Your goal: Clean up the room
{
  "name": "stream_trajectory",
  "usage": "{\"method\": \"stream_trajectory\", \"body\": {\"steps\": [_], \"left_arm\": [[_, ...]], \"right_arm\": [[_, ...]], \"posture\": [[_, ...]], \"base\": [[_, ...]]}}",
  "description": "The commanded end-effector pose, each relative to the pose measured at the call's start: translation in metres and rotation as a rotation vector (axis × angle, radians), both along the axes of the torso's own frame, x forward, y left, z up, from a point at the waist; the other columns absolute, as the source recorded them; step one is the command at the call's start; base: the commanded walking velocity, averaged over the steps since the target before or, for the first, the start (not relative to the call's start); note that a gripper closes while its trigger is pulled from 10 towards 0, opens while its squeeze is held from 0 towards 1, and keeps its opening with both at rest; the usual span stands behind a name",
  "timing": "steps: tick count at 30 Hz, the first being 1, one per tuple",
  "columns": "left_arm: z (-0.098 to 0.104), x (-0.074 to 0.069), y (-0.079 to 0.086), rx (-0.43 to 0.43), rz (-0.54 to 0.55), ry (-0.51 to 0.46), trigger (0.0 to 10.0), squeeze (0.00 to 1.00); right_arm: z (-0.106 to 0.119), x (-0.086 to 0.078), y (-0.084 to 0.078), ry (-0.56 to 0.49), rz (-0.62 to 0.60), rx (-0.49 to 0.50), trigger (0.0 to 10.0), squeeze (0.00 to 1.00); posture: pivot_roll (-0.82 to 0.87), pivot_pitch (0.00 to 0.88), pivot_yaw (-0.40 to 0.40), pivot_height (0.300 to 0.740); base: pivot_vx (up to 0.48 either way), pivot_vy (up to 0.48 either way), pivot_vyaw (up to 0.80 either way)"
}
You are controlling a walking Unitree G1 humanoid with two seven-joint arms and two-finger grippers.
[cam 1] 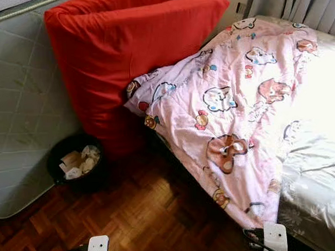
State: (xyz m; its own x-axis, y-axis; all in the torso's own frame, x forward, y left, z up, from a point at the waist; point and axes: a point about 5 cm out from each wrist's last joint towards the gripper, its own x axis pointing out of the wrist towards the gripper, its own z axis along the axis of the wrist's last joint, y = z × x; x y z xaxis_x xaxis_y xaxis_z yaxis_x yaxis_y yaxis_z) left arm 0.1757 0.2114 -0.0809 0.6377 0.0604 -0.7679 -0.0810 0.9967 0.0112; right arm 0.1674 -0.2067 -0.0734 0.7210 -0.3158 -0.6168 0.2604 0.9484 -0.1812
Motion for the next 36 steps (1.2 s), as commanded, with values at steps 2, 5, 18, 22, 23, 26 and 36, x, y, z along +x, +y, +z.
{"method": "stream_trajectory", "body": {"steps": [2,5,18,22,23,26,36], "left_arm": [[-0.003,-0.007,0.003,0.005,-0.003,0.029,10.0,0.0],[-0.003,-0.007,0.003,0.005,-0.005,0.03,10.0,0.0],[-0.002,-0.004,-0.001,0.003,-0.027,0.028,10.0,0.0],[-0.002,-0.003,-0.001,-0.001,-0.018,0.024,10.0,0.0],[-0.002,-0.003,-0.002,-0.002,-0.018,0.024,10.0,0.0],[-0.002,-0.003,-0.002,-0.009,-0.002,0.024,10.0,0.0],[-0.003,-0.003,-0.003,-0.009,0.006,0.027,10.0,0.0]], "right_arm": [[-0.006,-0.009,-0.001,0.046,-0.026,0.025,10.0,1.0],[-0.009,-0.012,-0.002,0.071,-0.031,0.03,10.0,1.0],[-0.011,0.0,0.009,0.118,0.074,0.192,10.0,0.0],[-0.013,-0.001,0.01,0.144,0.081,0.213,10.0,0.0],[-0.013,-0.001,0.009,0.152,0.083,0.208,10.0,0.0],[-0.018,-0.009,0.005,0.232,0.038,0.189,10.0,0.0],[-0.019,-0.012,0.004,0.211,0.005,0.217,10.0,0.0]], "posture": [[0.07,0.156,-0.026,0.74],[0.07,0.155,-0.025,0.74],[0.06,0.127,-0.026,0.74],[0.06,0.12,-0.028,0.74],[0.06,0.118,-0.028,0.74],[0.06,0.11,-0.027,0.74],[0.06,0.1,-0.029,0.74]], "base": [[0.0,0.0,0.0],[0.0,0.0,0.0],[0.0,0.0,0.0],[0.0,0.0,0.0],[0.0,0.0,0.0],[0.0,0.0,0.0],[0.0,0.0,0.08]]}}
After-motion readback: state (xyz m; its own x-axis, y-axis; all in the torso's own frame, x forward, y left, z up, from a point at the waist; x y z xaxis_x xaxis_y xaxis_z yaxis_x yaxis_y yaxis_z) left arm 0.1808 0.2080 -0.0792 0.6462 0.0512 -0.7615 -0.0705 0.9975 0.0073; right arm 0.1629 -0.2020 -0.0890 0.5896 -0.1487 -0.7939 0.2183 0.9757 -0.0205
